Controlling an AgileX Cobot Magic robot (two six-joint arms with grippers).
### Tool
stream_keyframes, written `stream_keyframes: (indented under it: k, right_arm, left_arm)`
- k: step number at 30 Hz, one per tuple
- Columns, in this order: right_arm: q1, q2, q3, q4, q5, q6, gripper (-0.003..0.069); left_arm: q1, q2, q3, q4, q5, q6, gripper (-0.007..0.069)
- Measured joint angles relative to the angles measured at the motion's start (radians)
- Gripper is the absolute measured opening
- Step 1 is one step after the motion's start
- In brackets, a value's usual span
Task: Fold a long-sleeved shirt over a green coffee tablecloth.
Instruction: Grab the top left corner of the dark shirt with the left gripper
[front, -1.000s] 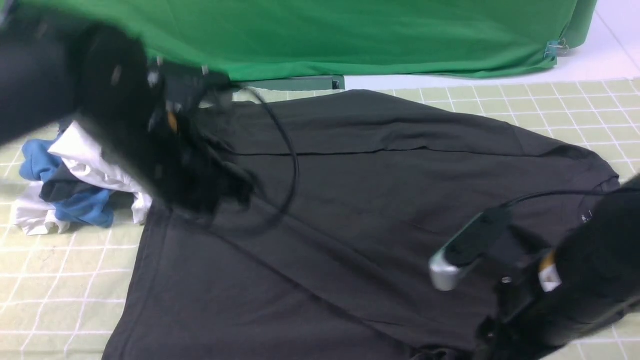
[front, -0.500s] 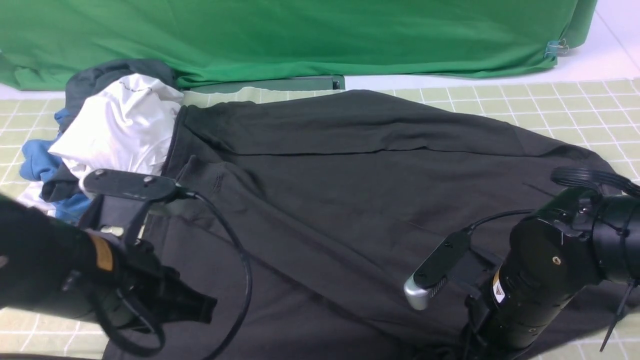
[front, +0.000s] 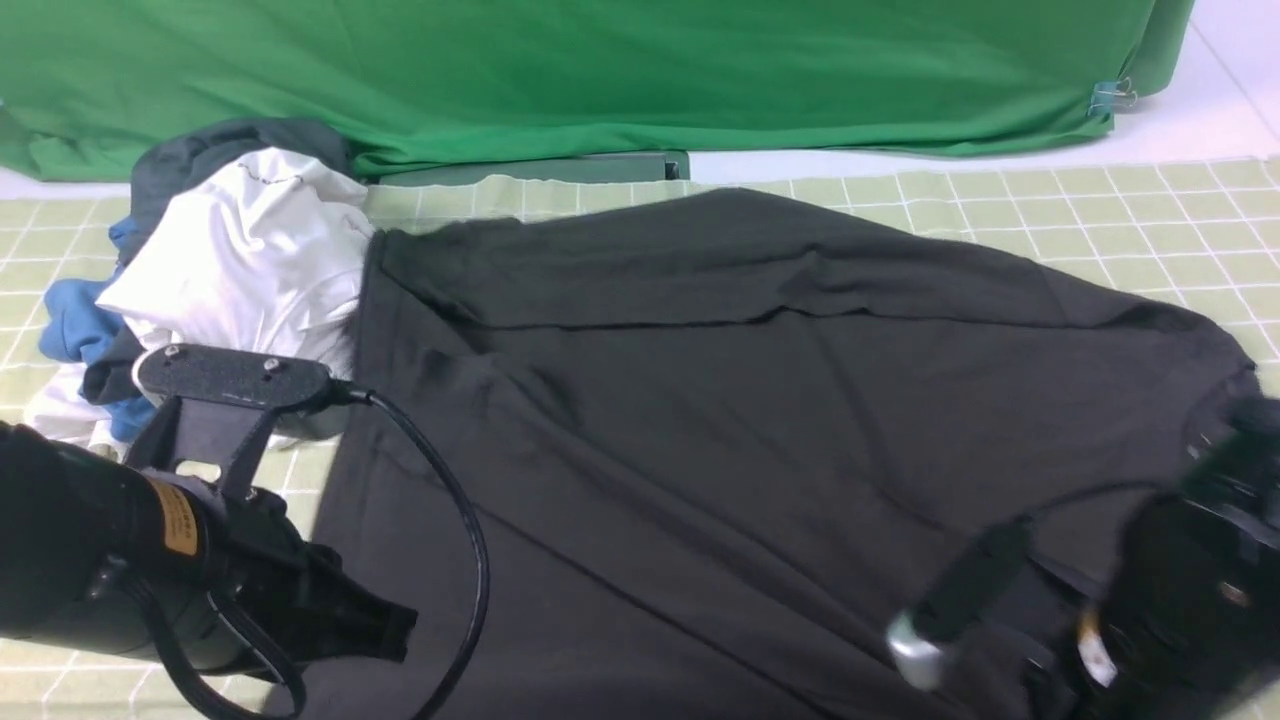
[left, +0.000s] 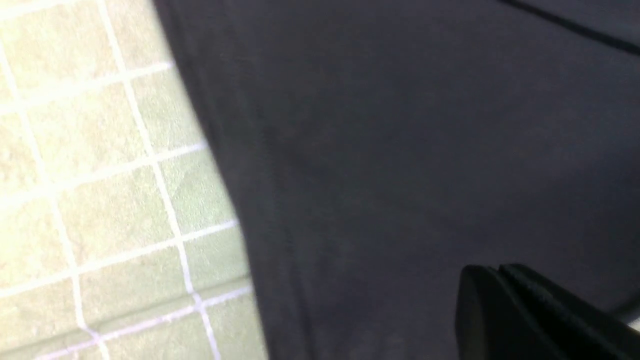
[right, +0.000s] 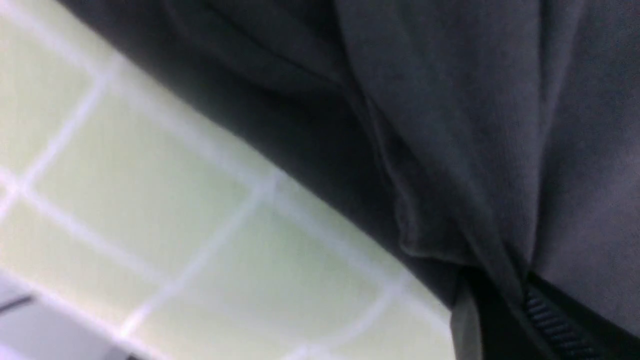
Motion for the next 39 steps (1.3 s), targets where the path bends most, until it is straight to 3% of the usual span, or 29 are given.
stream_keyframes:
  k: [9,14,17,22,27,32,33,39]
  right_arm:
    - [0.0,-0.081,0.052,0.02,0.164,0.008,0.002]
    - [0.0,-0.081,0.082,0.022,0.138,0.035,0.004]
    - [0.0,-0.081,0.087,0.023,0.135,0.064,0.0129]
    - [0.0,-0.081,0.088,0.039,0.147,0.074,0.0365]
    - [0.0,-0.101,0.089,0.115,0.144,0.039,0.0415]
    - [0.0,-0.209,0.089,0.272,0.098,-0.048,0.0423]
    - [0.0,-0.256,0.088,0.302,0.083,-0.062,0.0424]
    - [0.0,-0.399,0.057,0.329,0.066,-0.076,0.0424]
  left_arm:
    - [0.0,0.0,0.0,0.002,0.037,-0.092,0.0011]
    - [0.0,0.0,0.0,-0.005,0.041,-0.131,0.0011]
    - [0.0,0.005,0.0,-0.029,0.058,-0.152,0.0011]
    - [0.0,0.054,0.039,-0.067,0.173,-0.154,0.0013]
    - [0.0,0.076,0.096,-0.07,0.17,-0.109,0.0044]
    - [0.0,0.11,0.137,-0.039,0.036,-0.086,0.0185]
    - [0.0,0.135,0.141,-0.034,0.01,-0.085,0.0267]
    - [0.0,0.262,0.142,-0.027,-0.1,-0.084,0.0503]
